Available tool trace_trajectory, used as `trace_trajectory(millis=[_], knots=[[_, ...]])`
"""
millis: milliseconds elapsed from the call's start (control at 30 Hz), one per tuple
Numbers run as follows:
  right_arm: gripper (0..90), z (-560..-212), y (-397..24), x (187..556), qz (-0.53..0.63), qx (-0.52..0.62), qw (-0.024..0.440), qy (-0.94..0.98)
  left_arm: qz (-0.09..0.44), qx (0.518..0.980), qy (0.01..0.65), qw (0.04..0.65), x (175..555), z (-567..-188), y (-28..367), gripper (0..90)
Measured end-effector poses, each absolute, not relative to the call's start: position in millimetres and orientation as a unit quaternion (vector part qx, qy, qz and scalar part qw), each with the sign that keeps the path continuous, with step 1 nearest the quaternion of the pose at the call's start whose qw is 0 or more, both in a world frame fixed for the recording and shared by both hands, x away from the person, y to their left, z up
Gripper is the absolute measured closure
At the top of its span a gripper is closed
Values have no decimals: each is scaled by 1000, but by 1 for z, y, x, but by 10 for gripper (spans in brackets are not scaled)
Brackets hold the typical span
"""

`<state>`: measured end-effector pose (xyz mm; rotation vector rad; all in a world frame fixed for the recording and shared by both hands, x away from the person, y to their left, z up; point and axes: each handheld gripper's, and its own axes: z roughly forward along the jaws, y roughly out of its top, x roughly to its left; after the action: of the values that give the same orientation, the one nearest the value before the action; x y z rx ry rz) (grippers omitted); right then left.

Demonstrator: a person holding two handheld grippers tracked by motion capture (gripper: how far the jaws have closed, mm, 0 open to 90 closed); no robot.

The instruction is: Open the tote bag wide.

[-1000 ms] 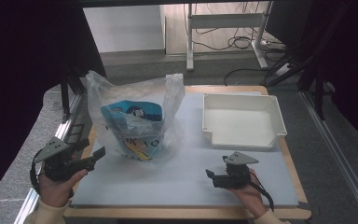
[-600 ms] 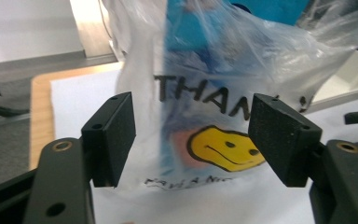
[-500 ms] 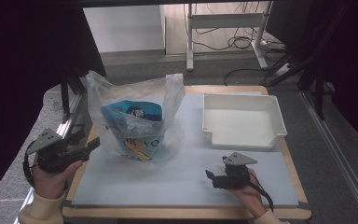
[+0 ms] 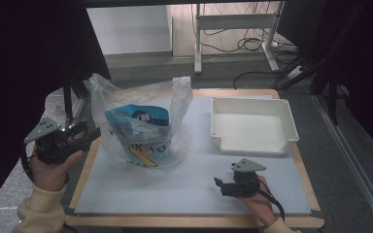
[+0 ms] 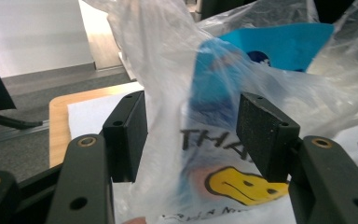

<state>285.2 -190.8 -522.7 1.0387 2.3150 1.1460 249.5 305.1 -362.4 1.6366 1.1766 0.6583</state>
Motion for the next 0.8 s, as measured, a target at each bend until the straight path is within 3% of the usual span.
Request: trace_trajectory(millis=[367,800], knots=[[147,-523,-192,286,400,369,184,818,265,670,492,488,270,-354,311,442],[148,-524,-192,286,399,370,190,817,249,674,487,497,289,-353,310,596]])
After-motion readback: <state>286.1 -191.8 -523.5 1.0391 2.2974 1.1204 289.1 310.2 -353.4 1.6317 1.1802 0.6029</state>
